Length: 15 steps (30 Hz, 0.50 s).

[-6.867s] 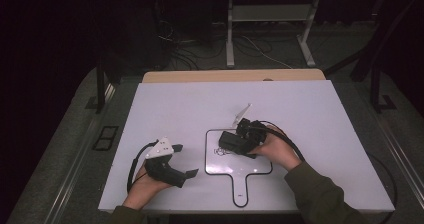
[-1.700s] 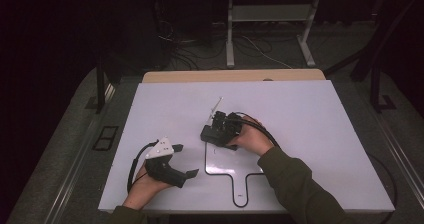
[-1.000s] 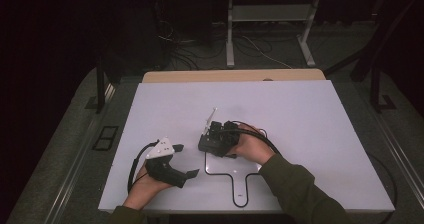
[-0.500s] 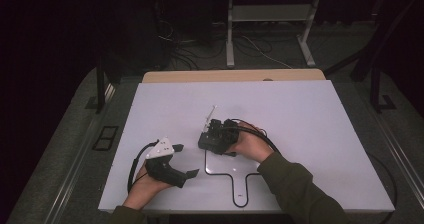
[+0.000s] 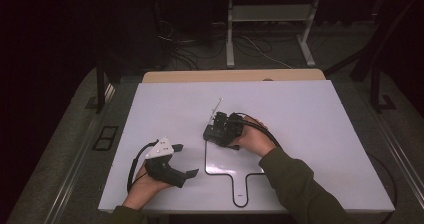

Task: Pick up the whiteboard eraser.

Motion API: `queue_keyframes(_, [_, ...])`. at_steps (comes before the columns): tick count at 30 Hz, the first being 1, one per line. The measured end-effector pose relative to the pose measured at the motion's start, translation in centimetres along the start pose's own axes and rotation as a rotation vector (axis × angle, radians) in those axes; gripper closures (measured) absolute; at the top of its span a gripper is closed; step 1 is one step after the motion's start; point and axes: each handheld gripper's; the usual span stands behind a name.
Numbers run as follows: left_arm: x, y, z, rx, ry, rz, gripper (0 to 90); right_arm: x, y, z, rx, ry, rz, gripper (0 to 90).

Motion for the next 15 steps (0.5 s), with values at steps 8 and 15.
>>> queue_keyframes(8, [0.0, -0.1, -0.1, 0.001, -0.001, 0.001, 0.0, 0.3, 1.1, 1.1, 0.045, 0.029, -0.023, 38.5])
queue_keyframes(15, [0.0, -0.2, -0.1, 0.004, 0.001, 0.002, 0.0, 0.7, 3.5, 2.9, 0.093, 0.032, -0.057, 38.5])
Point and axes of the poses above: each handheld gripper's, and its own axes: x roughly backward along the jaws, z roughly out of its underside, y roughly to its left, and after that the axes turned 12 degrees about -z, right-handed
